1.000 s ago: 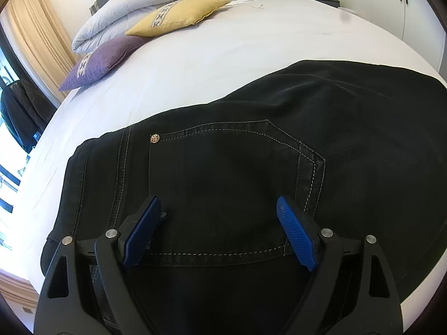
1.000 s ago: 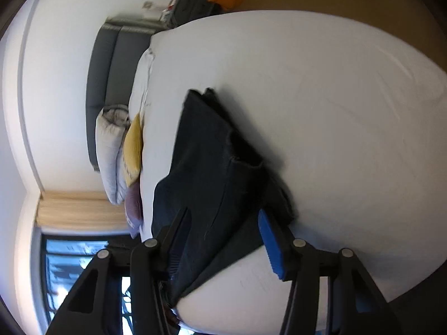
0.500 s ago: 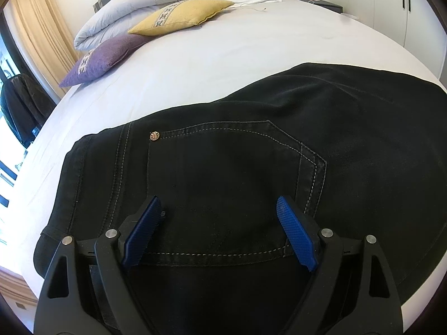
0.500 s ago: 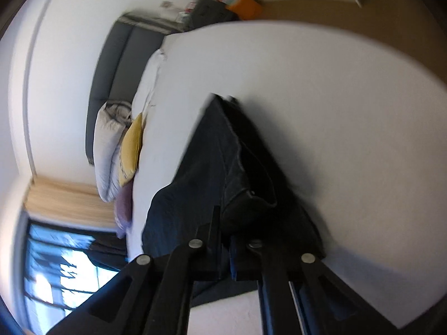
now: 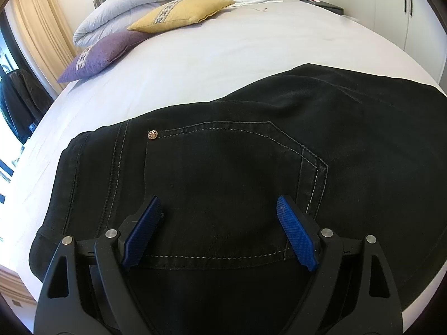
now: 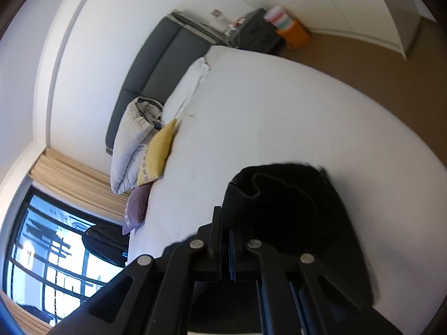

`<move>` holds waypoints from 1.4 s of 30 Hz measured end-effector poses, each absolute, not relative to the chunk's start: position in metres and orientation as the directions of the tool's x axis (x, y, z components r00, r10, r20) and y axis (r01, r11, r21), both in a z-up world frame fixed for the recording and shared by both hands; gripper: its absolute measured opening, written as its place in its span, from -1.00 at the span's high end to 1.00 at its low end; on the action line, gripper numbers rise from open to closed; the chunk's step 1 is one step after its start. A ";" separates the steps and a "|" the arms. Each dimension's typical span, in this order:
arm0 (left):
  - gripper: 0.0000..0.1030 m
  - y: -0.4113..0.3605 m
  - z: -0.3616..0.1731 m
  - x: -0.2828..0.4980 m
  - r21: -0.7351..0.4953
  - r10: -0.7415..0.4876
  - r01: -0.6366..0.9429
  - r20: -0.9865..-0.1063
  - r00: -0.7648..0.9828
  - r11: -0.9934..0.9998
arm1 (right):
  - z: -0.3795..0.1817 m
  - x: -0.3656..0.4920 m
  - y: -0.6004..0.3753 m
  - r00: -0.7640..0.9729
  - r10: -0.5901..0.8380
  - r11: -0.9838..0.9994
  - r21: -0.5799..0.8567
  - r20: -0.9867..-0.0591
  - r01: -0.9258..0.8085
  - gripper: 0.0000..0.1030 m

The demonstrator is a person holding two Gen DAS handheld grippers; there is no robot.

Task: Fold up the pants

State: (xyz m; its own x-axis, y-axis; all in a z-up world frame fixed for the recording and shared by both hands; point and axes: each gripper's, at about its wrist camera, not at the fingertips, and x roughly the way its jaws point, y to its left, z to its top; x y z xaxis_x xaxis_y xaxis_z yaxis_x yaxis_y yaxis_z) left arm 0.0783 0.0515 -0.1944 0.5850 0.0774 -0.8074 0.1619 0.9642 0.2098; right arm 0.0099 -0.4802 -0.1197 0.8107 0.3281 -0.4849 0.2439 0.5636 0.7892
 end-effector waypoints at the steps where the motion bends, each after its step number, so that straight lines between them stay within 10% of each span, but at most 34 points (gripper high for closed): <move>1: -0.65 0.052 -0.194 0.078 0.208 0.076 0.162 -0.807 0.585 0.965 | -0.111 0.015 -0.477 0.816 0.325 0.582 0.781 -0.479 0.227 0.93; 12: -0.65 0.052 -0.194 0.078 0.203 0.072 0.160 -0.806 0.587 0.966 | -0.043 0.035 -0.461 0.863 0.331 0.670 0.739 -0.382 0.070 0.93; 27: -0.65 0.052 -0.193 0.084 0.201 0.068 0.170 -0.814 0.576 0.965 | -0.232 -0.091 -0.493 0.749 0.293 0.456 0.775 -0.594 0.437 0.93; 42: -0.65 0.051 -0.176 0.078 0.233 0.064 0.205 -0.795 0.604 0.951 | -0.222 -0.085 -0.496 0.692 0.277 0.491 0.717 -0.667 0.495 0.81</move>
State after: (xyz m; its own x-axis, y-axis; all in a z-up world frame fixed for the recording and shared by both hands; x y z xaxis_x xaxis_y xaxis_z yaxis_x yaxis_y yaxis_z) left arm 0.0781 0.0510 -0.1761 0.6038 0.0641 -0.7946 0.2054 0.9506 0.2328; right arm -0.0848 -0.4955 -0.2217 0.6916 0.2771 -0.6670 0.4948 0.4910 0.7170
